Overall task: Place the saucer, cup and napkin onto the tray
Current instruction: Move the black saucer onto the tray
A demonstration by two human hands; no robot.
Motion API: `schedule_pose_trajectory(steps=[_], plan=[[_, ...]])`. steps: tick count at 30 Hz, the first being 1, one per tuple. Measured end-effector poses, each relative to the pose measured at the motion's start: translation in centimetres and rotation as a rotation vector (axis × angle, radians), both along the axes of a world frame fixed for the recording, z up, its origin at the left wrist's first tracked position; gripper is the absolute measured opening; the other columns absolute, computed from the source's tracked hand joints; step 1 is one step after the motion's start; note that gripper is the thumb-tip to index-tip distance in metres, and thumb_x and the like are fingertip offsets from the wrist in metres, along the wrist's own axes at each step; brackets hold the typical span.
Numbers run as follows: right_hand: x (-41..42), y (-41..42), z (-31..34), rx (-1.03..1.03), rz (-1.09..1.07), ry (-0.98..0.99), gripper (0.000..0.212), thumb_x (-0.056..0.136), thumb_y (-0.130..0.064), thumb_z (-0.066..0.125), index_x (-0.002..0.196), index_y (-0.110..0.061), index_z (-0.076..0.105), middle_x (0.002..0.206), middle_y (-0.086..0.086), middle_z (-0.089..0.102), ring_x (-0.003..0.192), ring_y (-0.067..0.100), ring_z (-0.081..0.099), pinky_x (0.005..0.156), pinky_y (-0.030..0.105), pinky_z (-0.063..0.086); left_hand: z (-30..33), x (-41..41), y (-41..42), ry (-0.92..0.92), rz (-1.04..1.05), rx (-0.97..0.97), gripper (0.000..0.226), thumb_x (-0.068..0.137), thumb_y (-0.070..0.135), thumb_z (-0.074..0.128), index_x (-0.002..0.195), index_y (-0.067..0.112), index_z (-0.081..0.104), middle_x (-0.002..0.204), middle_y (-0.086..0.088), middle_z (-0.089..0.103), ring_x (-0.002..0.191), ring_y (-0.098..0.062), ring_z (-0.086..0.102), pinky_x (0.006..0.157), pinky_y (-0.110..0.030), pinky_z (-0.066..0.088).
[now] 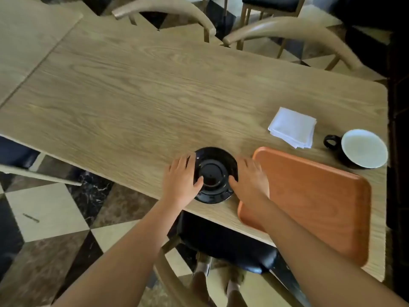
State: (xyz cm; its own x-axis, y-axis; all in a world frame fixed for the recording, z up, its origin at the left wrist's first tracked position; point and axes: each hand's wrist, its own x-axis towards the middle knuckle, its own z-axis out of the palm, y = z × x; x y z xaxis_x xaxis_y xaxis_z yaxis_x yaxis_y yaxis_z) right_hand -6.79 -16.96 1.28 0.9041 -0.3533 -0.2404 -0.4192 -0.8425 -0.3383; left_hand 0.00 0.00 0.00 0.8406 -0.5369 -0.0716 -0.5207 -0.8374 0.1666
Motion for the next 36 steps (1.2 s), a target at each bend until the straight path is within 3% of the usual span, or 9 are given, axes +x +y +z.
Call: schedule_pose_trajectory(steps=[6, 13, 16, 20, 22, 26, 30, 33, 36], plan=[[0.4, 0.4, -0.5, 0.132, -0.073, 0.056, 0.036, 0.081, -0.011, 0.056, 0.117, -0.012, 0.047, 0.113, 0.010, 0.057, 0.102, 0.028, 0.051, 0.072, 0.036, 0.046, -0.9, 0.4, 1.1, 0.138, 0.089, -0.032, 0.069, 0.084, 0.038, 0.060, 0.137, 0.004, 0.031, 0.129, -0.014, 0.052, 0.117, -0.027, 0.049, 0.092, -0.036, 0.046], [0.3, -0.6, 0.1, 0.416, -0.261, -0.112, 0.047, 0.073, 0.005, 0.045, 0.109, -0.021, 0.059, 0.095, 0.002, 0.066, 0.084, 0.024, 0.060, 0.069, 0.030, 0.047, 0.8, 0.8, 0.1, 0.435, 0.285, -0.406, 0.049, 0.081, -0.007, 0.051, 0.128, 0.010, 0.049, 0.104, -0.007, 0.060, 0.105, -0.016, 0.053, 0.085, -0.019, 0.040], [-1.0, -2.9, 0.7, 0.485, -0.385, -0.206, 0.044, 0.077, 0.000, 0.054, 0.113, -0.025, 0.061, 0.088, -0.010, 0.064, 0.075, 0.010, 0.059, 0.067, 0.017, 0.042, 1.7, 1.0, -1.0, 0.482, 0.360, -0.565, 0.038, 0.080, -0.007, 0.053, 0.112, 0.011, 0.062, 0.079, 0.016, 0.060, 0.080, 0.006, 0.061, 0.062, -0.007, 0.043], [-3.7, -6.5, 0.8, 0.498, -0.539, -0.311, 0.036, 0.076, -0.004, 0.064, 0.104, -0.025, 0.066, 0.081, -0.022, 0.061, 0.070, -0.012, 0.053, 0.054, -0.004, 0.036, 1.9, 0.8, -4.5, 0.634, 0.404, -0.678, 0.026, 0.081, 0.002, 0.059, 0.102, 0.012, 0.070, 0.094, -0.003, 0.073, 0.086, -0.020, 0.068, 0.076, -0.035, 0.054], [-5.2, -8.2, 0.5, 0.490, -0.596, -0.336, 0.036, 0.076, -0.004, 0.065, 0.103, -0.026, 0.066, 0.081, -0.022, 0.061, 0.071, -0.010, 0.054, 0.055, -0.001, 0.036, 2.1, 0.1, -6.8, 0.695, 0.371, -0.757, 0.029, 0.079, -0.004, 0.056, 0.099, 0.010, 0.071, 0.090, -0.006, 0.074, 0.083, -0.023, 0.069, 0.077, -0.044, 0.056], [-7.7, -10.9, -0.7, 0.488, -0.657, -0.345, 0.037, 0.076, -0.001, 0.065, 0.105, -0.023, 0.065, 0.089, -0.012, 0.066, 0.074, 0.003, 0.060, 0.065, 0.015, 0.041, 1.2, -1.5, -10.1, 0.767, 0.345, -0.788, 0.042, 0.078, -0.009, 0.052, 0.090, 0.025, 0.075, 0.062, 0.011, 0.072, 0.068, -0.016, 0.068, 0.067, -0.036, 0.060], [-9.5, -12.4, -2.0, 0.511, -0.658, -0.349, 0.038, 0.076, -0.001, 0.065, 0.108, -0.021, 0.065, 0.097, -0.006, 0.070, 0.083, 0.015, 0.065, 0.078, 0.029, 0.048, 0.0, -2.4, -11.9, 0.755, 0.266, -0.761, 0.054, 0.077, -0.008, 0.053, 0.076, 0.042, 0.070, 0.065, 0.009, 0.071, 0.072, -0.021, 0.069, 0.077, -0.047, 0.057], [-10.0, -13.0, -2.5, 0.516, -0.644, -0.360, 0.038, 0.076, 0.000, 0.065, 0.108, -0.019, 0.066, 0.098, -0.006, 0.070, 0.089, 0.012, 0.064, 0.081, 0.027, 0.047, -0.5, -2.8, -12.7, 0.599, 0.209, -0.652, 0.038, 0.076, -0.004, 0.057, 0.097, 0.023, 0.073, 0.067, 0.003, 0.071, 0.067, -0.018, 0.069, 0.073, -0.029, 0.055], [-10.3, -13.4, -2.9, 0.530, -0.632, -0.367, 0.036, 0.077, 0.002, 0.064, 0.104, -0.020, 0.066, 0.094, -0.007, 0.070, 0.090, 0.011, 0.064, 0.083, 0.025, 0.046, -0.6, -3.3, -13.1, 0.441, 0.174, -0.556, 0.033, 0.077, 0.000, 0.061, 0.103, 0.017, 0.071, 0.075, -0.003, 0.071, 0.066, -0.014, 0.064, 0.060, -0.007, 0.037]])
